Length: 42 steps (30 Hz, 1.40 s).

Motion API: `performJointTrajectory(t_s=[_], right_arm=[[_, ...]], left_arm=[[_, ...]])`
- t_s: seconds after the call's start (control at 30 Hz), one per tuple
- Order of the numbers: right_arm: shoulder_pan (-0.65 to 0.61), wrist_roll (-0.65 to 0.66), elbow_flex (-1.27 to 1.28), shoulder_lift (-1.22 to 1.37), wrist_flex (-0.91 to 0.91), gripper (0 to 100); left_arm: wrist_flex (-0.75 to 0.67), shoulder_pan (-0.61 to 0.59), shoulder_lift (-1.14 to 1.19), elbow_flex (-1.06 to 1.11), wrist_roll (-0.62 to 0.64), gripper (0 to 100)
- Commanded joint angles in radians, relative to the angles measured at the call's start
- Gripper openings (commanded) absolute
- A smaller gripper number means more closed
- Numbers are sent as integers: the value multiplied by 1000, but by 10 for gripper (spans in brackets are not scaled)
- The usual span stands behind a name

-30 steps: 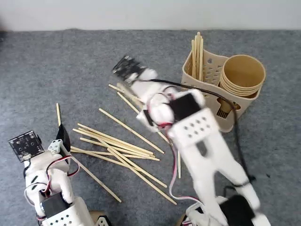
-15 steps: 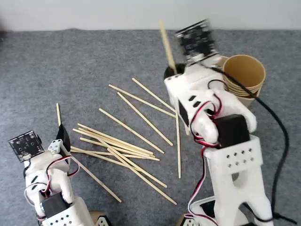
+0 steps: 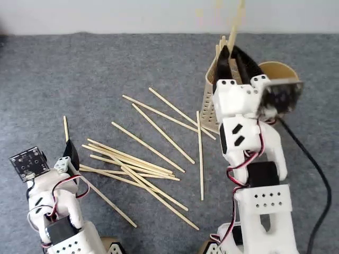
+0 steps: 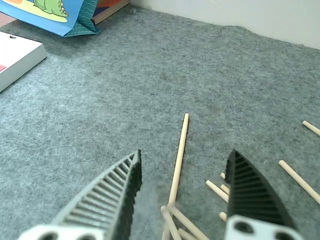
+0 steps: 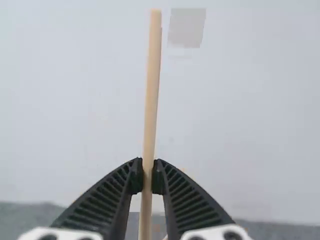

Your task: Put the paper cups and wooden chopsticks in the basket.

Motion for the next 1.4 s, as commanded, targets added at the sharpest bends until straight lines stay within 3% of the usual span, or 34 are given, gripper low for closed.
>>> performJointTrajectory(t_s=[0.0, 0.33, 0.63, 0.73, 0.9, 1.2, 1.37], right_arm=[[8, -20, 25, -28, -211, 8], [107, -15, 23, 143, -484, 8], [124, -12, -63, 449, -489, 9], [125, -12, -150, 518, -363, 28], [117, -21, -269, 518, -87, 150], [35, -21, -279, 335, 182, 151], [-88, -15, -279, 246, 340, 151]], left_arm=[[-25, 6, -15, -10, -8, 261], [-20, 34, -15, -8, -8, 261], [-20, 34, -15, -8, -8, 261], [-20, 34, -15, -8, -8, 261], [-20, 34, -15, -8, -8, 261], [-21, 34, -15, -8, -8, 261], [-23, 31, -15, -8, -8, 261]])
